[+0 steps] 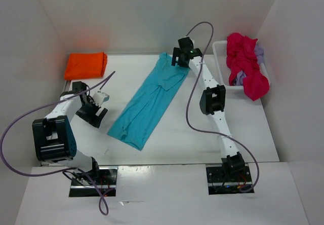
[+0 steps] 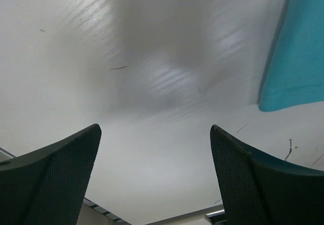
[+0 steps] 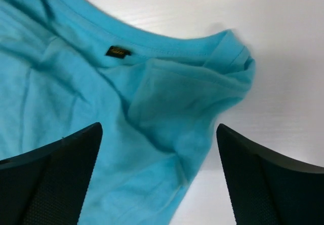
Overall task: Fold and stack the t-shirts
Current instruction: Rotate the tshirt 90 degrees, then grab the bottom of the folded rectangular tshirt with both arms
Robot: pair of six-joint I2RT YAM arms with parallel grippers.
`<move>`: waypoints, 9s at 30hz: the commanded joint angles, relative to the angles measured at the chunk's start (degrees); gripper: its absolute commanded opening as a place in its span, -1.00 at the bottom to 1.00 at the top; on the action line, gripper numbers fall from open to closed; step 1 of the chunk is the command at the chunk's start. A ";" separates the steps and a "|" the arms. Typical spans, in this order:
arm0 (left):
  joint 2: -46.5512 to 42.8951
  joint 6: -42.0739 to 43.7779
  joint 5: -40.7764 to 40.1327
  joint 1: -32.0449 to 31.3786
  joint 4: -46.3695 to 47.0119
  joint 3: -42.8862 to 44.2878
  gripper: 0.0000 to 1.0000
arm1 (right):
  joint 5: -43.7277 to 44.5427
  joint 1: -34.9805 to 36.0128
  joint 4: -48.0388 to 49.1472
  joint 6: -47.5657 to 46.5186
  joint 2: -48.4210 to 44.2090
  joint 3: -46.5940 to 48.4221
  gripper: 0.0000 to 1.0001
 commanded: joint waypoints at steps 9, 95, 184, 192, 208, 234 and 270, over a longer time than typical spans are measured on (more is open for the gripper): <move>-0.42 -3.75 7.29 -6.25 2.83 -0.17 1.00 | 14.31 13.99 4.56 0.92 -56.09 -46.48 1.00; -10.89 -7.61 7.82 -27.26 -1.37 -1.68 1.00 | -8.36 49.69 13.25 28.11 -61.08 -92.67 0.10; -4.82 -6.91 7.91 -31.83 -2.52 0.96 1.00 | -15.32 26.94 15.90 21.27 -47.28 -90.75 -0.54; -6.22 -1.14 3.61 -37.88 -1.99 4.65 1.00 | -15.84 20.51 14.75 14.33 -42.71 -82.13 -0.57; -20.28 37.62 -2.73 -54.16 4.33 -9.84 1.00 | -24.03 21.04 12.91 23.44 -76.35 -100.73 -0.05; -14.23 62.79 1.76 -63.38 16.28 -21.37 0.97 | -23.49 22.80 23.10 32.86 -75.67 -124.66 -0.07; -3.59 58.05 5.80 -67.52 5.13 -15.30 -1.00 | -24.03 27.01 21.79 34.00 -74.61 -128.44 -0.99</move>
